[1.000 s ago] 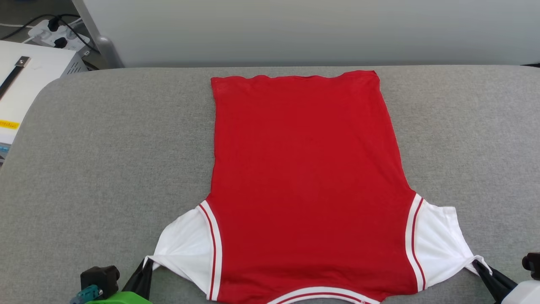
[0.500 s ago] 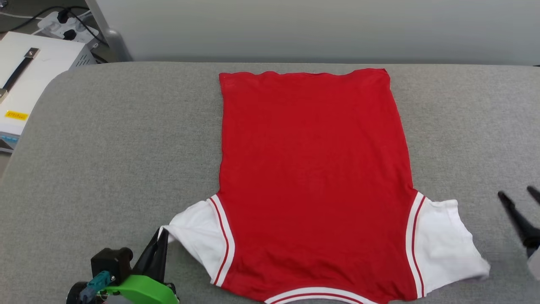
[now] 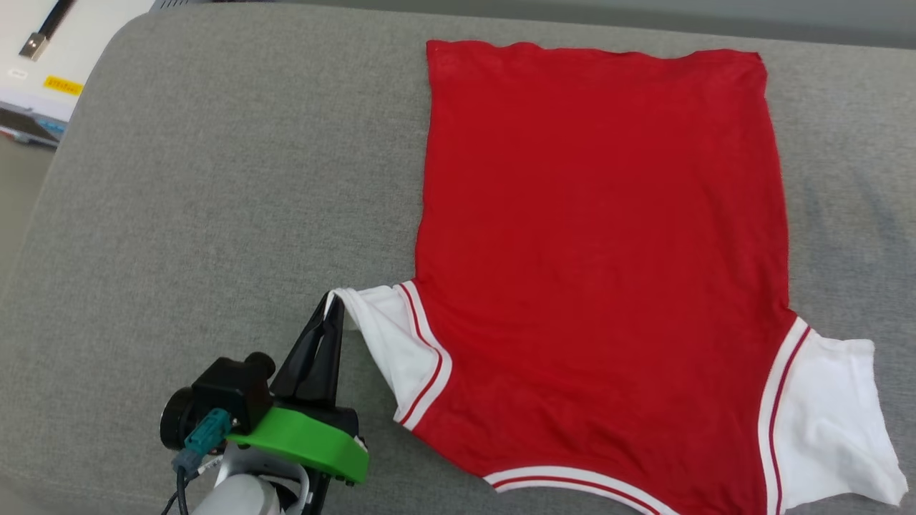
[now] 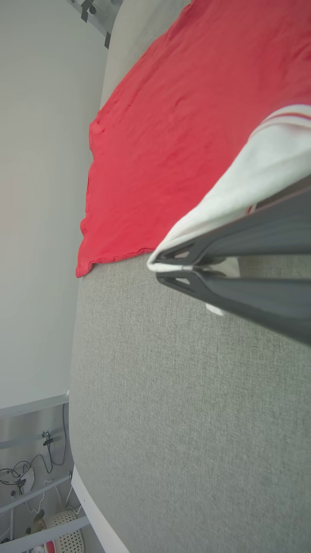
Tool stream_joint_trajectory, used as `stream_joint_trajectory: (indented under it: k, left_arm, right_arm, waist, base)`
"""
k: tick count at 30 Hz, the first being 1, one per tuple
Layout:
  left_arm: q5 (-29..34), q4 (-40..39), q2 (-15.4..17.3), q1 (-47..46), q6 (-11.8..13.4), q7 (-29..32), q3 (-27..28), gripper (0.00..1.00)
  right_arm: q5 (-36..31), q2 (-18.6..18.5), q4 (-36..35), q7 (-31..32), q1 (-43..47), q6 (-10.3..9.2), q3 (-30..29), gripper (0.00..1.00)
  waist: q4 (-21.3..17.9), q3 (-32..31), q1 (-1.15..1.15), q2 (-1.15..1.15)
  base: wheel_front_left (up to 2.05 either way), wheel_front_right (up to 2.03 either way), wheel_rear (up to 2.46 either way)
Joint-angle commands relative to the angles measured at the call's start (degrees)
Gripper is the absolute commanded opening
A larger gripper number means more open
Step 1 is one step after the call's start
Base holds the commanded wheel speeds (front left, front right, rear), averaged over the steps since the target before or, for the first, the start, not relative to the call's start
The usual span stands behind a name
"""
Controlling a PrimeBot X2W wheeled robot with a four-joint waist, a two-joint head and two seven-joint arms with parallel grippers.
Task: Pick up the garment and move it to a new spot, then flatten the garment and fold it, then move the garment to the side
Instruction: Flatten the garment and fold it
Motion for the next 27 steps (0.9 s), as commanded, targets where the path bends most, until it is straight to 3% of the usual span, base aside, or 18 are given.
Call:
stream_joint_trajectory:
  k: [1,6,12,18,27]
  left_arm:
    - [0.8,-0.3,-0.73,-1.54,-0.23,-0.33,0.02,0.0]
    - [2.68,-1.37,-3.47,-3.82,-1.46,-0.33,0.43,0.0]
    - [5.06,-1.62,-6.6,-6.16,-3.67,-0.33,0.57,0.0]
    - [7.16,-1.69,-8.9,-7.89,-5.82,-0.33,1.21,0.0]
    - [9.88,-0.49,-11.17,-8.53,-8.23,-0.33,2.39,0.0]
  right_arm:
    - [0.08,0.15,1.79,4.31,-3.46,-0.06,1.39,1.0]
    - [0.49,1.22,9.43,22.77,-16.1,-0.06,6.25,1.0]
    - [-0.13,3.6,17.81,37.25,-25.82,-0.06,8.28,1.0]
    - [-4.1,5.72,22.3,40.92,-30.06,-0.06,8.7,1.0]
    - [-4.35,6.04,26.66,43.67,-24.01,-0.06,10.22,1.0]
  waist:
    - [6.21,7.32,0.0,0.0]
    - [9.32,12.16,0.0,0.0]
    - [12.21,16.95,0.0,0.0]
    - [13.76,20.94,0.0,0.0]
    - [14.0,22.01,0.0,0.0]
  base:
    - [0.0,0.0,0.0]
    - [0.0,0.0,0.0]
    - [0.0,0.0,0.0]
    - [0.0,0.0,0.0]
    - [0.0,0.0,0.0]
